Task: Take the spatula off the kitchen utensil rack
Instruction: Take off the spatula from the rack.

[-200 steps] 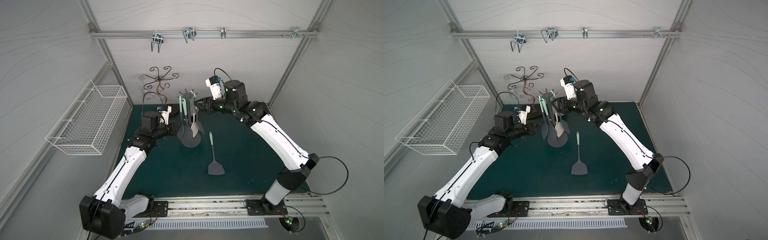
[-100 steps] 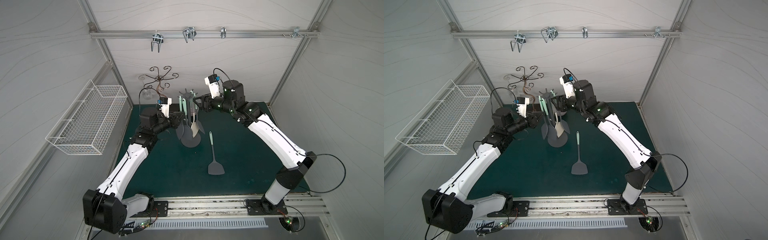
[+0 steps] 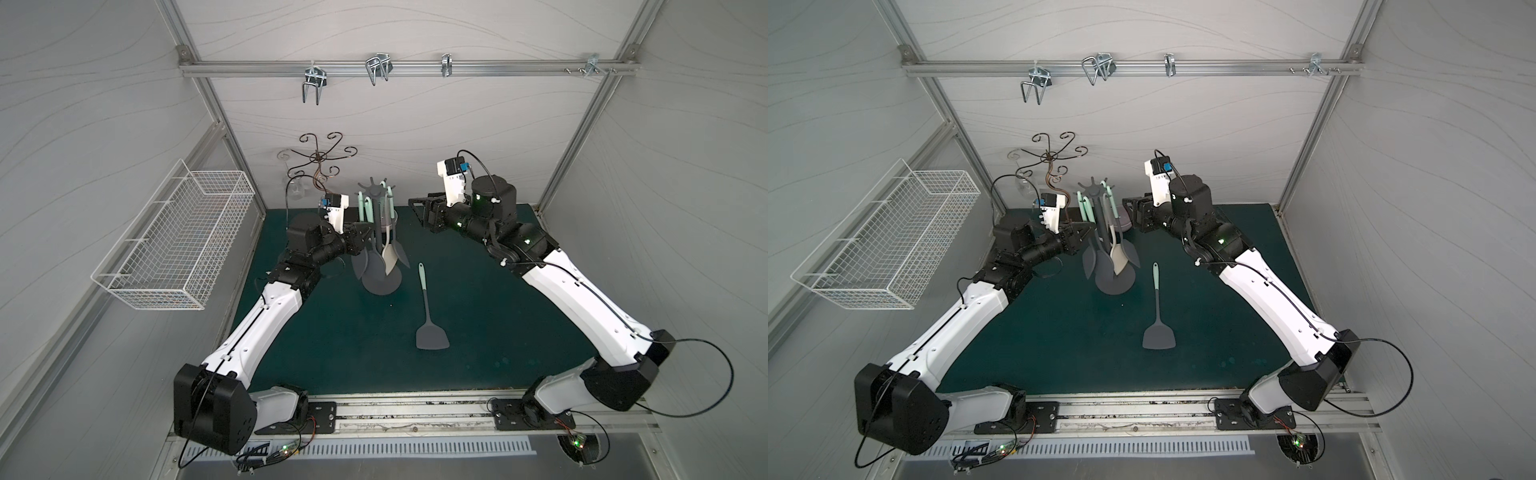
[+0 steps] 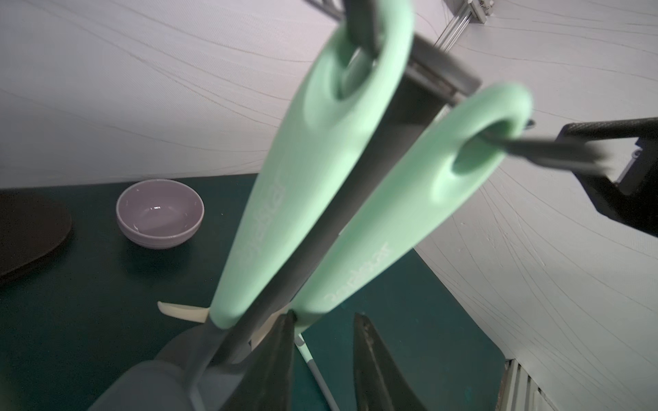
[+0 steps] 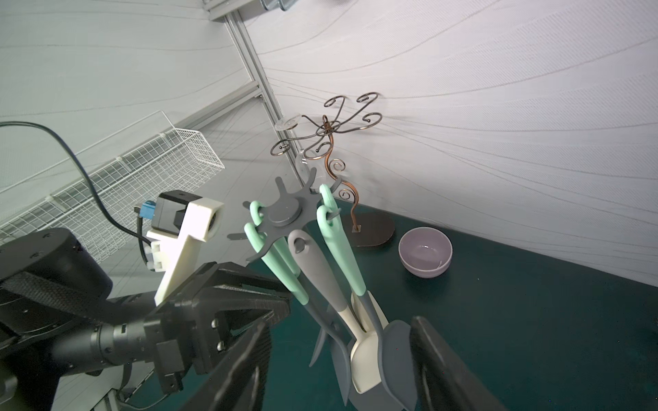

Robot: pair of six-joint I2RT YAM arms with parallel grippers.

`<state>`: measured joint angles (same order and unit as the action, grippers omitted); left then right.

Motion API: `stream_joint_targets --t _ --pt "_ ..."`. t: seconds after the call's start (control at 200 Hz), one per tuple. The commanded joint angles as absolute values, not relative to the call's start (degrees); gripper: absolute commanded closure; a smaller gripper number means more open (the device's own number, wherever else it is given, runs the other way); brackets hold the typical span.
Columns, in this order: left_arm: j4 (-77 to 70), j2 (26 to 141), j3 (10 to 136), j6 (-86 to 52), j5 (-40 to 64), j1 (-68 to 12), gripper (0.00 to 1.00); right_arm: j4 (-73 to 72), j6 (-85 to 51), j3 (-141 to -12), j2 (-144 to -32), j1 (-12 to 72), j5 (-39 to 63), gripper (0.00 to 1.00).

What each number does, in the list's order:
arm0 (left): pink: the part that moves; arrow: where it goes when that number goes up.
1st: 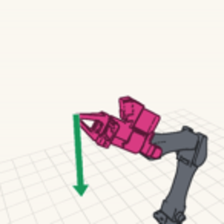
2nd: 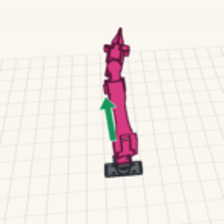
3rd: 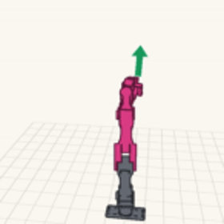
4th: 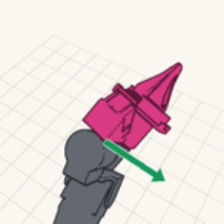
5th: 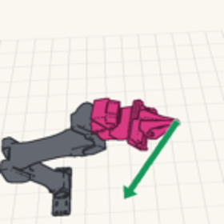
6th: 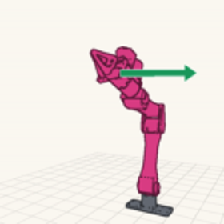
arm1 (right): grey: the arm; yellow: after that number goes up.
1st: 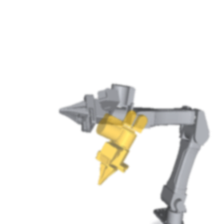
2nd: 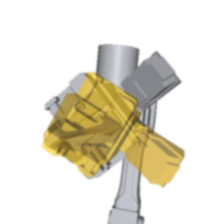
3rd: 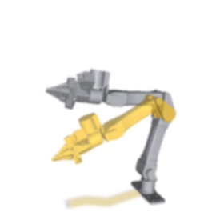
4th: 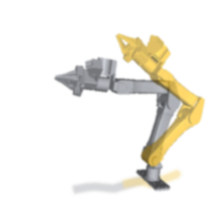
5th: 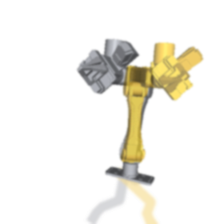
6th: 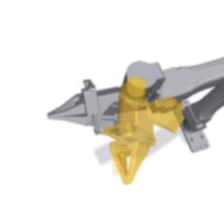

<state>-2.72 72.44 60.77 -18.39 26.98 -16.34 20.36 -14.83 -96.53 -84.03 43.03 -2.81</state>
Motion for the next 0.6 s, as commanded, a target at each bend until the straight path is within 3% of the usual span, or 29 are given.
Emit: stream_joint_targets --t 0.0,0.22,0.595 --pt "-1.4 72.5 63.6 -14.6 20.6 -18.1 0.63 20.0 -15.6 -94.1 -82.7 42.7 -3.4 0.36" --pt "-3.4 72.3 61.5 -13.8 17.1 -18.4 0.60 19.6 -16.7 -88.8 -80.0 42.4 -3.7 0.36" --pt "-8.8 73.1 60.3 -12.8 21.5 -20.2 0.61 19.6 -18.0 -85.0 -78.2 42.1 -3.8 0.36"
